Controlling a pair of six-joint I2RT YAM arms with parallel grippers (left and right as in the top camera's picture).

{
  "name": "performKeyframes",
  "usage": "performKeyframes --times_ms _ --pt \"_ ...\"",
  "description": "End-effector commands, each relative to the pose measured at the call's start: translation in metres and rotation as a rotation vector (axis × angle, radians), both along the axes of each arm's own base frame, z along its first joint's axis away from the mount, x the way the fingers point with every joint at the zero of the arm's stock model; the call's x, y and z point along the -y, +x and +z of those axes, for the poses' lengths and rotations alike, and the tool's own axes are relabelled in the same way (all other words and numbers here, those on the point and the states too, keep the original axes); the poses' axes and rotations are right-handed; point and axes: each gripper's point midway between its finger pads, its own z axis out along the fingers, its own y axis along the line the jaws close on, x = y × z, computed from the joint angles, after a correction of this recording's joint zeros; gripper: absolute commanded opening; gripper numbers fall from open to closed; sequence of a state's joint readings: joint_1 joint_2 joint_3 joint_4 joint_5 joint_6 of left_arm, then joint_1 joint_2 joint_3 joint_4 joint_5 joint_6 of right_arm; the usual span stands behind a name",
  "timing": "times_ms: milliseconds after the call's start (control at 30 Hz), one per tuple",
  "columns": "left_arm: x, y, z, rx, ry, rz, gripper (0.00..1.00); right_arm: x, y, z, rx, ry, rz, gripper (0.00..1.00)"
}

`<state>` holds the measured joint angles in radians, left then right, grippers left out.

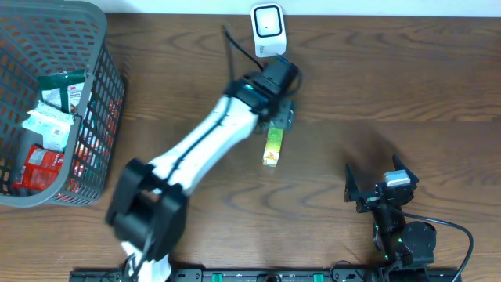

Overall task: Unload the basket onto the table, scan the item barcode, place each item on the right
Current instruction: 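Lift the green box out and carry it toward the scanner, then set the green box upright on the table and release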

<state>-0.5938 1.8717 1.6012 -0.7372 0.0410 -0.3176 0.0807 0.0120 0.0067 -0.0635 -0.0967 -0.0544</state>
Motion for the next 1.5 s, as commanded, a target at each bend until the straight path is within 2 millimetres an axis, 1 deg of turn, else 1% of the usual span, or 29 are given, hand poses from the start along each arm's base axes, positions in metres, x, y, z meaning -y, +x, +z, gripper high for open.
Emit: performKeyframes --times_ms 0,67,100,167,200,300,333,367,433,533,567,667,733,767,867,933,1200,1367,1467 --pt "-0.05 0.023 0.091 0.195 -0.057 0.09 0.75 0.002 0.0 0.0 -0.002 0.012 -0.01 0.99" --pt "-0.08 0.027 0.121 0.255 -0.08 0.151 0.75 0.002 0.0 0.0 -0.002 0.012 -0.01 0.99" --pt "-0.101 0.028 0.139 0.296 -0.092 0.197 0.75 0.002 0.0 0.0 -0.002 0.012 -0.01 0.99" --pt "-0.138 0.028 0.166 0.361 -0.101 0.281 0.76 0.002 0.0 0.0 -0.002 0.012 -0.01 0.99" --pt "-0.174 0.026 0.187 0.417 -0.098 0.364 0.76 0.002 0.0 0.0 -0.002 0.012 -0.01 0.99" --pt "-0.233 0.018 0.212 0.487 -0.087 0.501 0.76 0.002 0.0 0.0 -0.002 0.012 -0.01 0.99" --pt "-0.253 0.014 0.218 0.501 -0.079 0.547 0.76 0.002 0.0 0.0 -0.002 0.012 -0.01 0.99" --pt "-0.273 0.009 0.221 0.508 -0.068 0.596 0.76 0.002 0.0 0.0 -0.002 0.012 -0.01 0.99" --pt "-0.305 -0.001 0.221 0.501 -0.042 0.675 0.75 0.002 0.0 0.0 -0.002 0.012 -0.01 0.99" --pt "-0.349 -0.017 0.208 0.445 0.0 0.795 0.76 0.002 0.0 0.0 -0.002 0.012 -0.01 0.99" --pt "-0.371 -0.026 0.198 0.405 0.021 0.858 0.79 0.002 0.0 0.0 -0.002 0.012 -0.01 0.99" --pt "-0.401 -0.036 0.184 0.352 0.044 0.941 0.8 0.002 0.0 0.0 -0.002 0.012 -0.01 0.99" --pt "-0.414 -0.04 0.176 0.321 0.054 0.978 0.82 0.002 0.0 0.0 -0.002 0.012 -0.01 0.99" --pt "-0.423 -0.042 0.167 0.29 0.056 1.007 0.9 0.002 0.0 0.0 -0.002 0.012 -0.01 0.99" --pt "-0.434 -0.044 0.151 0.234 0.038 1.073 0.91 0.002 0.0 0.0 -0.002 0.012 -0.01 0.99" --pt "-0.438 -0.043 0.139 0.197 0.029 1.101 0.91 0.002 0.0 0.0 -0.002 0.012 -0.01 0.99" --pt "-0.441 -0.036 0.095 0.055 -0.063 1.284 0.92 0.002 0.0 0.0 -0.002 0.012 -0.01 0.99" --pt "-0.443 -0.033 0.07 -0.016 -0.071 1.324 0.91 0.002 0.0 0.0 -0.002 0.012 -0.01 0.99" --pt "-0.442 -0.034 0.056 -0.074 -0.057 1.325 0.91 0.002 0.0 0.0 -0.002 0.012 -0.01 0.99"
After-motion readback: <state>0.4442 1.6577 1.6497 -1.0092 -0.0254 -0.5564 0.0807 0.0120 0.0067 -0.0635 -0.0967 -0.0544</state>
